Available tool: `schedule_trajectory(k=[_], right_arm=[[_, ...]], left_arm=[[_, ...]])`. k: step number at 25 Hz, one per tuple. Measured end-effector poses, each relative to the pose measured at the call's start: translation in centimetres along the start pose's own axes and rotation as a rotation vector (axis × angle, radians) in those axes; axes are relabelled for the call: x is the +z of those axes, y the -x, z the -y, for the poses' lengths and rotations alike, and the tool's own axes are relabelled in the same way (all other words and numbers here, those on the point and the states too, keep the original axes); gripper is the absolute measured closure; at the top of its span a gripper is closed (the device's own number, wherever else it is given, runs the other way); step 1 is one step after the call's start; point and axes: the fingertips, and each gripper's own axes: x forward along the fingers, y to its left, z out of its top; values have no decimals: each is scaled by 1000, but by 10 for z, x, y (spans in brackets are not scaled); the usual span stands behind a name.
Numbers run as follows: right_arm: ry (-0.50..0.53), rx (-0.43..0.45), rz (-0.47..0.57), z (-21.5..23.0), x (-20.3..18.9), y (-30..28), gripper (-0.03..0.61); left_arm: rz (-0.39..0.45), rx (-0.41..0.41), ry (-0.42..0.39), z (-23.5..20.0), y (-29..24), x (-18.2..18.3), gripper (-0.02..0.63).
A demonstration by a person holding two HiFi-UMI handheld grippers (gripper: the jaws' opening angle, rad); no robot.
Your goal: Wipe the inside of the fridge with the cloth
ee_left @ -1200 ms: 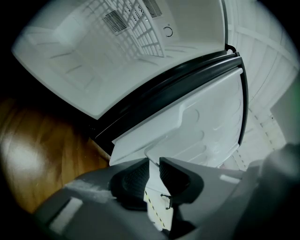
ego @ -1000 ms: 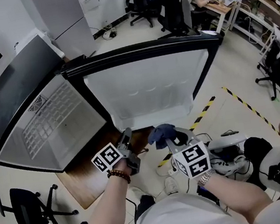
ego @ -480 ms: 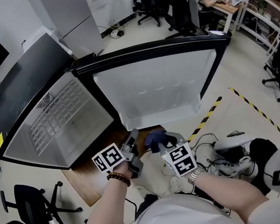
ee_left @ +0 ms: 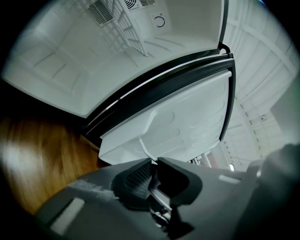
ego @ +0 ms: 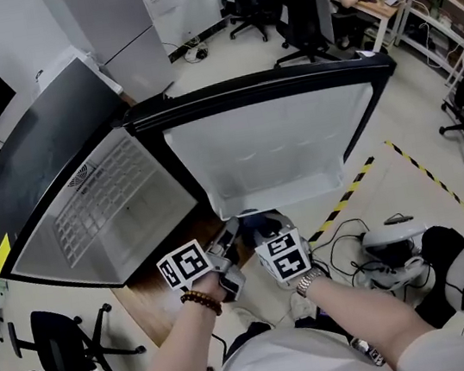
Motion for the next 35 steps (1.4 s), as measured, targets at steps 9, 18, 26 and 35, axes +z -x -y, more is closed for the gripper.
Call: schedule_trajectory(k=[9,18,26,35], right_arm=[[-69,-3,79,4,24,-30,514],[-96,26,100,-7,37,-55,514],[-103,-10,110,9,39,-60,514],[-107,-67,110,31,40,-44,514]], left_arm=[[-21,-46,1,12,-1,12,574],[-49,-73,46,12,-2,10,580],[-41,-71,40,13,0,13,588],[-33,-66,46,16,0,17,589]])
